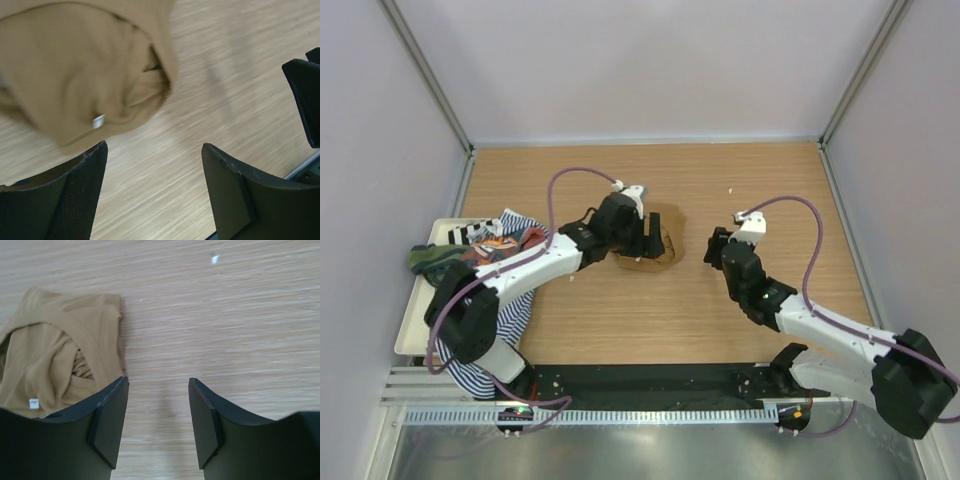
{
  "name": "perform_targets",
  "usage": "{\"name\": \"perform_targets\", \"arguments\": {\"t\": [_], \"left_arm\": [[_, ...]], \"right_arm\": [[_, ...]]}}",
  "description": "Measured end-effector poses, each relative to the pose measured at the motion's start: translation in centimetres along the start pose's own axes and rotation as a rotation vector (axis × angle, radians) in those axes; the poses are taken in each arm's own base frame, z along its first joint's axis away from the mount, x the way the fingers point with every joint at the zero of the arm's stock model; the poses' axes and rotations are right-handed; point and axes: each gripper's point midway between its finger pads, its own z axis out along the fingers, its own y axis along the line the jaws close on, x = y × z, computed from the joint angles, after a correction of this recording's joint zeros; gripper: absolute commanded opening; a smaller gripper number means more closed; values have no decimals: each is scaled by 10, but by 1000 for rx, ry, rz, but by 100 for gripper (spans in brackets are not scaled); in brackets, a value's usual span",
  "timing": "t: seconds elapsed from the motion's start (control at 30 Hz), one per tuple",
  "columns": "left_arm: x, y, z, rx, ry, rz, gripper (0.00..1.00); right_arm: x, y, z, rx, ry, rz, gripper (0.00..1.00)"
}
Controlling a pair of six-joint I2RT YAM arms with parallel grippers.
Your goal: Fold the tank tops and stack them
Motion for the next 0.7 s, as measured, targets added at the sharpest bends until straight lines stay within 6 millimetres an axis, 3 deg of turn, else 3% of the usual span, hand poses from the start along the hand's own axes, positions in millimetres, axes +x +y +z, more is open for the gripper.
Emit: {"name": "perform_targets", "arguments": {"t": [0.1, 0.3, 0.43, 0.7], "left_arm": [[9, -28, 30, 68, 43, 38, 72], [24, -52, 83, 101, 131, 63, 63], [20, -56, 108, 78, 164, 61, 63], [28, -50, 129, 10, 255, 51, 52]], "right_arm": [[-10, -23, -15, 59, -72, 51, 57], [-33, -63, -42, 166, -228, 187, 57], [-30, -73, -47, 191, -251, 211, 57], [-23, -74, -43, 202, -230, 192, 57]]}}
